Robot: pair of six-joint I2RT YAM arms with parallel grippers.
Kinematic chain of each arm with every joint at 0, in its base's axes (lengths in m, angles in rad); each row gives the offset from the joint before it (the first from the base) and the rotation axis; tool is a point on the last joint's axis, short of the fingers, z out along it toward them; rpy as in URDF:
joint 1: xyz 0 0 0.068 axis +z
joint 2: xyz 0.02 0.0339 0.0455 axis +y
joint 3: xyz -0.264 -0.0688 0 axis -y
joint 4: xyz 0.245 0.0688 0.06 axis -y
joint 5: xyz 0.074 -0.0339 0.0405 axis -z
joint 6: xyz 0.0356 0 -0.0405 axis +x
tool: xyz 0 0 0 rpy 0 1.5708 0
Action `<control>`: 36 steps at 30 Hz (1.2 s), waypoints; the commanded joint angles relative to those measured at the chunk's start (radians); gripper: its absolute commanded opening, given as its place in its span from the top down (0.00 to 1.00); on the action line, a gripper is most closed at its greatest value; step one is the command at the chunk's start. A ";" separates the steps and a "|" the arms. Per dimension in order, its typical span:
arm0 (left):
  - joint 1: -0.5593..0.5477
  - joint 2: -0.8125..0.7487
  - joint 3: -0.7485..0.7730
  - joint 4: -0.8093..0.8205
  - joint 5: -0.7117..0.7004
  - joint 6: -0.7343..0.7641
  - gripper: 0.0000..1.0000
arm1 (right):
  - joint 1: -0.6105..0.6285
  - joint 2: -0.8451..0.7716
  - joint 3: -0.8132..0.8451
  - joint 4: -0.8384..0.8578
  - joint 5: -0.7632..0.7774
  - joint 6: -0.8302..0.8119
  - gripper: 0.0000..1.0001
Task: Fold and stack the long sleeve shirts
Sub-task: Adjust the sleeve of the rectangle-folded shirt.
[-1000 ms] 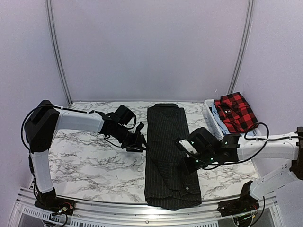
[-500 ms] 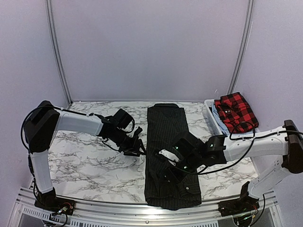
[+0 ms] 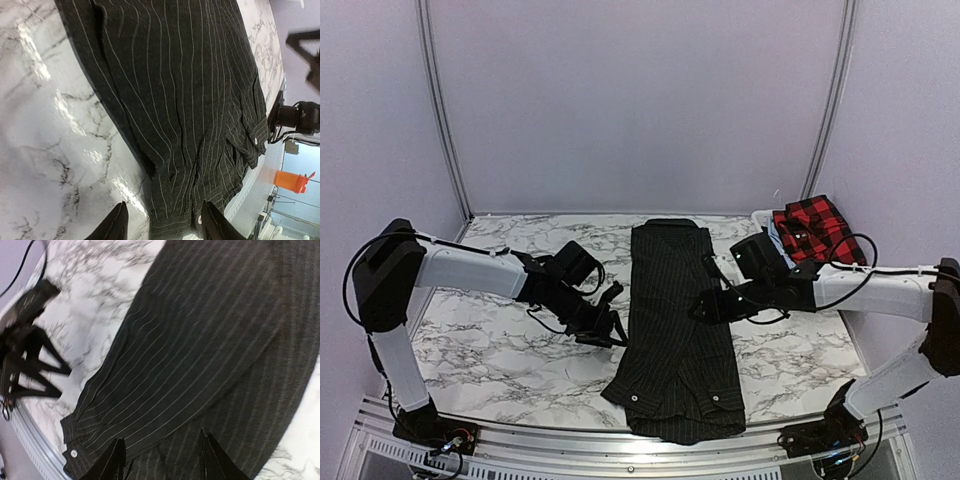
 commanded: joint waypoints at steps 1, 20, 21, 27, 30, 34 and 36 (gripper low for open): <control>-0.033 -0.061 -0.050 -0.046 -0.009 0.027 0.48 | -0.140 0.013 -0.036 0.190 0.003 0.069 0.55; -0.123 -0.073 -0.146 -0.097 -0.072 0.094 0.47 | -0.276 0.298 0.003 0.428 -0.046 0.117 0.62; -0.125 -0.070 -0.143 -0.099 -0.075 0.097 0.47 | -0.276 0.305 0.001 0.430 -0.042 0.118 0.62; -0.135 -0.043 -0.126 -0.119 -0.088 0.115 0.47 | -0.276 0.344 -0.011 0.470 -0.052 0.131 0.62; -0.142 -0.031 -0.120 -0.122 -0.081 0.119 0.47 | -0.277 0.358 -0.012 0.491 -0.065 0.138 0.62; -0.154 -0.021 -0.108 -0.123 -0.057 0.115 0.50 | -0.277 0.360 -0.007 0.498 -0.068 0.139 0.66; -0.158 -0.016 -0.102 -0.123 -0.042 0.108 0.55 | -0.276 0.358 -0.002 0.497 -0.071 0.137 0.70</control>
